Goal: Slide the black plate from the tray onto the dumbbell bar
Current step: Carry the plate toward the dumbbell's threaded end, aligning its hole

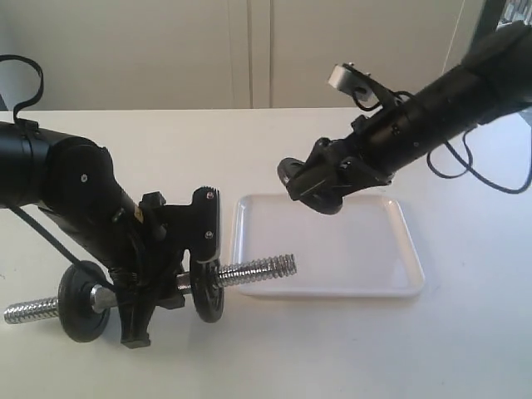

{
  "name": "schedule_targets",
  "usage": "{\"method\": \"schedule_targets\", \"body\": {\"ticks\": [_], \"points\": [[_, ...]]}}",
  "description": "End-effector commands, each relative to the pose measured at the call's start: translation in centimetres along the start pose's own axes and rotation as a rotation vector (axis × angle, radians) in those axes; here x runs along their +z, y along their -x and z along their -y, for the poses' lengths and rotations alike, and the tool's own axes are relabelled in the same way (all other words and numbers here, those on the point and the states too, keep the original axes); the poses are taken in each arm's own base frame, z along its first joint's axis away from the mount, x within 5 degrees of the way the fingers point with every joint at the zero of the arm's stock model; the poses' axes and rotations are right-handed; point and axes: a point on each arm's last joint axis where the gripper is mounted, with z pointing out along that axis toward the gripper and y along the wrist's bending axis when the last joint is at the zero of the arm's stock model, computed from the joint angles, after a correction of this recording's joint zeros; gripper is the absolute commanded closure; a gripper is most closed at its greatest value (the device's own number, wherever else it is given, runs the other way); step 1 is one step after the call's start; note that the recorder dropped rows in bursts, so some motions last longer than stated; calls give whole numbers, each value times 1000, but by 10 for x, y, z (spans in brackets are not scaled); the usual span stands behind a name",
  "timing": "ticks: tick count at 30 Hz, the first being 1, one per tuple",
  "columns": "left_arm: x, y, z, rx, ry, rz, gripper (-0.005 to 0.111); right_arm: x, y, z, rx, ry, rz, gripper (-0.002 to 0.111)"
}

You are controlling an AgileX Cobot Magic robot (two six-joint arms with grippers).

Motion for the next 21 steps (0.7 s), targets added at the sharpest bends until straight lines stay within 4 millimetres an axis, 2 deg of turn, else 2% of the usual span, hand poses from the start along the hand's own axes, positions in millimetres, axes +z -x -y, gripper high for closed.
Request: {"method": "schedule_targets", "body": {"ticks": [1, 11, 18, 21], "points": [[-17, 10, -10, -65, 106, 95, 107, -10, -14, -9, 38, 184, 180, 108], [-18, 11, -12, -96, 125, 109, 107, 7, -50, -6, 171, 301, 309, 108], [-18, 12, -14, -124, 144, 123, 107, -4, -71, 12, 276, 288, 426, 108], [-18, 13, -15, -132, 158, 133, 107, 0, -83, 12, 310, 289, 417, 108]]}}
